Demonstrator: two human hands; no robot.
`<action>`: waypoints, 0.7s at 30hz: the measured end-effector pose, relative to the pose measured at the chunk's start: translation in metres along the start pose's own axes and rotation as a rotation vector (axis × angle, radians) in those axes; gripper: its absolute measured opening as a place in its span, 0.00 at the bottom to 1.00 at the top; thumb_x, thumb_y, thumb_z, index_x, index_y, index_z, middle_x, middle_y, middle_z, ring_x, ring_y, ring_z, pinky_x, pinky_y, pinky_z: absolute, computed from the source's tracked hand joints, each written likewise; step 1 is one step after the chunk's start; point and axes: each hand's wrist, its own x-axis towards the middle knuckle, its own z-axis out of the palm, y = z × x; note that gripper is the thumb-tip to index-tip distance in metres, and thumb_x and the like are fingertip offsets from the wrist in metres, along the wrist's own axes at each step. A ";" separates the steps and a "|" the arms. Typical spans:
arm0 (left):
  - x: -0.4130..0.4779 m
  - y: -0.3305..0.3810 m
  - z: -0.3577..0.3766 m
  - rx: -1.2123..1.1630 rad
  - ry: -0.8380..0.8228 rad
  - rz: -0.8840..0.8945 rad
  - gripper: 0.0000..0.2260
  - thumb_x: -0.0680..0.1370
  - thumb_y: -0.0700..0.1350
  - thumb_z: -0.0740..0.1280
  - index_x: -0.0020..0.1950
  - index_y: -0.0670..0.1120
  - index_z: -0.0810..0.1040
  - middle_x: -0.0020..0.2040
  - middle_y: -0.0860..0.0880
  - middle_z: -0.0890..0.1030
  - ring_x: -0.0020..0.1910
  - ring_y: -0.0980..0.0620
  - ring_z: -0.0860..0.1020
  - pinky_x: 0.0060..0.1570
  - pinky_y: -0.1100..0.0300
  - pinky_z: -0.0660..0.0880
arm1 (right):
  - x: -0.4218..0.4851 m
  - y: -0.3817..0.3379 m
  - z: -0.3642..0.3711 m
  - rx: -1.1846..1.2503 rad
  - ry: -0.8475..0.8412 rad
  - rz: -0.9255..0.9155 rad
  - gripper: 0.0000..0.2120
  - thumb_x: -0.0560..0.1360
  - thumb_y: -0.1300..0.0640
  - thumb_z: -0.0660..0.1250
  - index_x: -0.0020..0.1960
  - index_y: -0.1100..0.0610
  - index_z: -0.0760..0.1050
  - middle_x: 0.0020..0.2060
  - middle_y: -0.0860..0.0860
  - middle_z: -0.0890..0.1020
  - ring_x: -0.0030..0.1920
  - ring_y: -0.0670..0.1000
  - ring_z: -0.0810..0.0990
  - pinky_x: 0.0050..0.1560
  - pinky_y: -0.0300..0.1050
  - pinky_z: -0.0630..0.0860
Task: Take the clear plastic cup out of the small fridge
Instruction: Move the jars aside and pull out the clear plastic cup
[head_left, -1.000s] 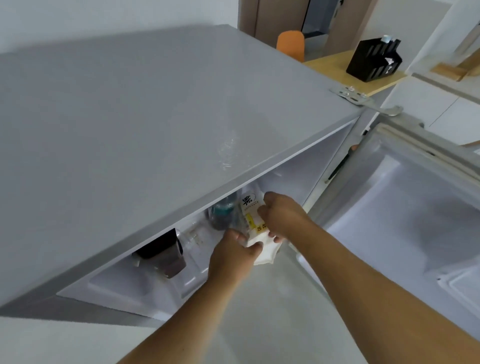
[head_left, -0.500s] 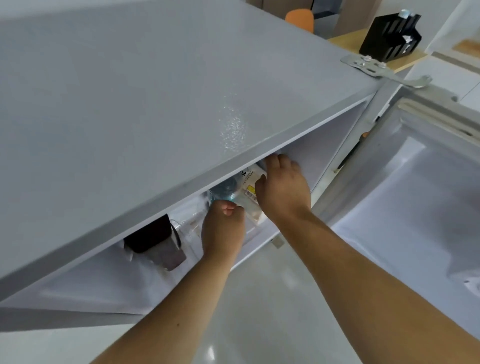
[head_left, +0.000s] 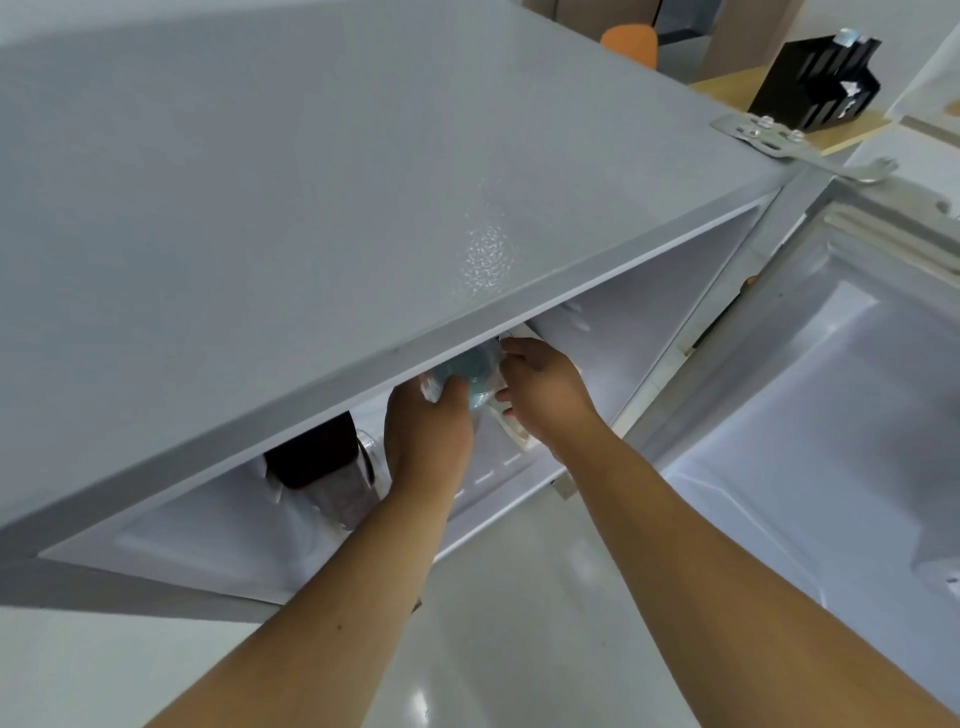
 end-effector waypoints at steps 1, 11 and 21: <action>-0.005 -0.002 -0.003 0.027 -0.004 0.023 0.19 0.77 0.49 0.66 0.69 0.51 0.79 0.65 0.54 0.82 0.58 0.59 0.79 0.55 0.63 0.72 | -0.006 0.004 -0.001 -0.009 0.010 -0.015 0.20 0.80 0.56 0.61 0.71 0.52 0.78 0.62 0.56 0.84 0.59 0.59 0.84 0.61 0.60 0.81; -0.052 -0.058 -0.017 0.036 -0.128 0.026 0.17 0.80 0.48 0.68 0.69 0.54 0.78 0.66 0.56 0.80 0.47 0.79 0.75 0.47 0.71 0.70 | -0.058 0.062 0.008 0.149 0.051 0.093 0.19 0.81 0.54 0.63 0.71 0.46 0.77 0.63 0.47 0.83 0.54 0.47 0.84 0.59 0.56 0.84; -0.029 -0.051 -0.014 0.063 -0.158 0.071 0.19 0.79 0.51 0.67 0.71 0.55 0.77 0.61 0.62 0.79 0.47 0.82 0.73 0.45 0.74 0.68 | -0.045 0.050 0.018 0.066 0.069 0.082 0.24 0.79 0.49 0.64 0.74 0.41 0.72 0.68 0.42 0.80 0.62 0.55 0.83 0.65 0.61 0.80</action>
